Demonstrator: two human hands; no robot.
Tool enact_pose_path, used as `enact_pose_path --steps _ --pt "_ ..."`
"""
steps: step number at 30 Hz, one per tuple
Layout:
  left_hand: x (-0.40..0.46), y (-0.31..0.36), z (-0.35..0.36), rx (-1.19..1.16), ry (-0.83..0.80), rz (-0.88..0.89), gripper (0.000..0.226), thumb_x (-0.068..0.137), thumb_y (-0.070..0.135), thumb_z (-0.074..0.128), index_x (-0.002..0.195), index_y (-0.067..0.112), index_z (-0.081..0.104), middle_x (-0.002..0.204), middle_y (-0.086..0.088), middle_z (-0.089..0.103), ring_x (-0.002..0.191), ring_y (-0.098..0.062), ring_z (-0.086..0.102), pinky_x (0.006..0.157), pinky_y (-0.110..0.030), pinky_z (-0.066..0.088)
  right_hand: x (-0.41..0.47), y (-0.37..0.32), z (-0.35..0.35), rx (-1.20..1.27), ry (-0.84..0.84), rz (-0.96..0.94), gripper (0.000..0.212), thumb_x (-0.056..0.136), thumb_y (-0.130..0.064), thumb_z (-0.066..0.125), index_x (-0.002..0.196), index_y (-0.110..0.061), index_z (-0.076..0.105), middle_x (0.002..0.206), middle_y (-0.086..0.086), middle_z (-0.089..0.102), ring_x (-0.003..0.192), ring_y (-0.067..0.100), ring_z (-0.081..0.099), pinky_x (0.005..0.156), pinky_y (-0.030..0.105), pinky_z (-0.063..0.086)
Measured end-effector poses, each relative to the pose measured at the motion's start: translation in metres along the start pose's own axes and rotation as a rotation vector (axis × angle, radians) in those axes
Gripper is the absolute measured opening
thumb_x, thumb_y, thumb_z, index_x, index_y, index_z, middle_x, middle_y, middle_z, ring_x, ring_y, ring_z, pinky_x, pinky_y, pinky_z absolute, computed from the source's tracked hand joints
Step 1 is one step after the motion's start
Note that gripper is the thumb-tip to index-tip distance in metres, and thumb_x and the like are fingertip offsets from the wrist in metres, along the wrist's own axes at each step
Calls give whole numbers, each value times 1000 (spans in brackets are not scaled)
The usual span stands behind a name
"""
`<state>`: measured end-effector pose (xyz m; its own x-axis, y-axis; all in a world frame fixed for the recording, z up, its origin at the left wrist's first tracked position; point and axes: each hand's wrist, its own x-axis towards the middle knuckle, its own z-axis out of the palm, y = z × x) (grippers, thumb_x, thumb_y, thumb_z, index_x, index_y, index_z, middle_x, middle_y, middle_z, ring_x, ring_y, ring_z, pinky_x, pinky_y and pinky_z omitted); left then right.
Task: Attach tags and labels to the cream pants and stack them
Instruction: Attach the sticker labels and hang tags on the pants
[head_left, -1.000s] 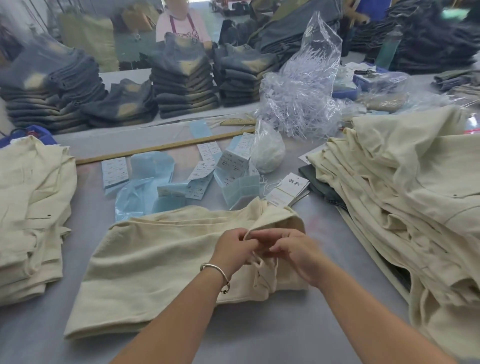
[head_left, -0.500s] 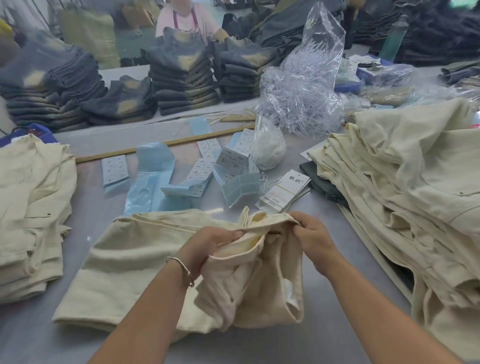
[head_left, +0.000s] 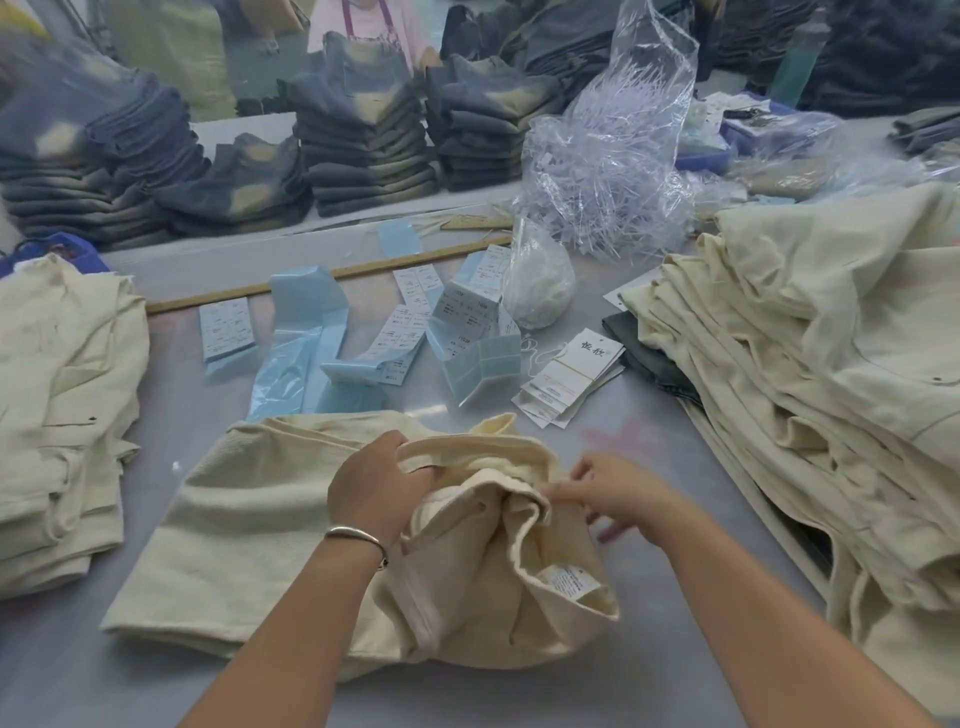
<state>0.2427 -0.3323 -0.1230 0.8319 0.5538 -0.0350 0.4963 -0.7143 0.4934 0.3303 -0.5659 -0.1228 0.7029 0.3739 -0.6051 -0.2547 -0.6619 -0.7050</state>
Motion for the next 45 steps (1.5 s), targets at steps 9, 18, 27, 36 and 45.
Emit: enact_pose_path --steps 9,18,27,36,45 --pt "-65 38 10 -238 304 756 37 64 12 68 100 23 68 103 7 63 104 -17 55 95 -34 40 -28 26 19 275 -238 -57 16 88 -10 62 103 -8 67 83 11 71 68 23 65 53 28 52" --pt "-98 44 28 -37 -44 777 34 65 49 70 95 32 69 91 21 65 96 -7 53 90 -31 33 -33 44 10 688 -319 -13 26 79 -6 68 104 0 70 104 19 71 92 30 70 75 39 57" --pt "-103 26 51 -225 159 915 14 81 10 71 88 19 78 89 11 71 79 -14 59 70 -28 51 -44 60 13 183 710 -358 34 75 -26 77 62 -6 53 54 4 55 49 14 44 49 24 35" --pt "-112 36 53 -330 313 955 9 84 1 70 78 7 73 85 3 72 76 -17 64 70 -31 53 -58 44 14 585 -409 -21 16 78 -27 72 69 -15 68 66 8 64 49 11 51 44 15 34" --pt "-116 32 55 -260 353 1004 15 82 5 72 70 9 64 83 1 66 74 -20 59 71 -29 49 -56 40 0 365 -260 -118 25 78 -2 68 57 -13 63 53 7 56 44 12 44 44 18 32"
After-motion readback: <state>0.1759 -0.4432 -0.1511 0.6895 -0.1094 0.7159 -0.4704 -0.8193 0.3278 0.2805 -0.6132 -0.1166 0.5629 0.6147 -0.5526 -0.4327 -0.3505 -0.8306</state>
